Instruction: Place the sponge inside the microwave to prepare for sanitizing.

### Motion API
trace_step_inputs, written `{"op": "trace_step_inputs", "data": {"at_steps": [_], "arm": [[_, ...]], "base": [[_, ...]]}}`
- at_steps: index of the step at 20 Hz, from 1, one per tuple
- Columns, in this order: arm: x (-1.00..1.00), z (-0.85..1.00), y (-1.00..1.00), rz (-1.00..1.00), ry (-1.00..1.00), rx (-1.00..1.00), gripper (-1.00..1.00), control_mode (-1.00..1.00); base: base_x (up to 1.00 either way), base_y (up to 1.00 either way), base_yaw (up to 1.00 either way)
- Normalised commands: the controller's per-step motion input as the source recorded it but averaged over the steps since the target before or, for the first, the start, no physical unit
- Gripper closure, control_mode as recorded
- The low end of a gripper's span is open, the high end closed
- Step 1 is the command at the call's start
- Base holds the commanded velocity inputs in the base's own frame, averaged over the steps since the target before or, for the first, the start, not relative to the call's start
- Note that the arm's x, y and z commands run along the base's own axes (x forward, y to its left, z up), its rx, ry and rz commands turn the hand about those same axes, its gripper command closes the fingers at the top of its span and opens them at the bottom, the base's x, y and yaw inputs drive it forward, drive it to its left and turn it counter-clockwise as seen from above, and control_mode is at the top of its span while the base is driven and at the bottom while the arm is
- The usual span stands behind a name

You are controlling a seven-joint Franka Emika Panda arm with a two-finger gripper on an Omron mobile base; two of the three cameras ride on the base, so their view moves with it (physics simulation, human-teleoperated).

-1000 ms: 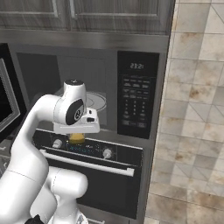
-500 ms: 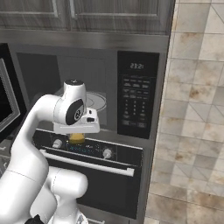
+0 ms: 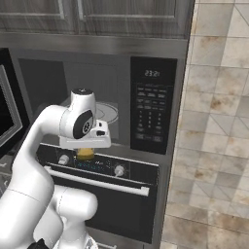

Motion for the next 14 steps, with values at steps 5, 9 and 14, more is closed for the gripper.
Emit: {"op": "trace_step_inputs", "data": {"at_steps": [5, 9, 14], "arm": [[-0.02, 0.00, 0.00, 0.00, 0.00, 0.00, 1.00, -1.00], [-0.11, -0.06, 0.03, -0.08, 0.04, 0.00, 1.00, -1.00], [-0.09, 0.17, 0.33, -0.17, -0.24, -0.06, 1.00, -1.00]], "base": [[0.00, 0.00, 0.00], [0.00, 0.00, 0.00], [0.00, 0.00, 0.00]]}}
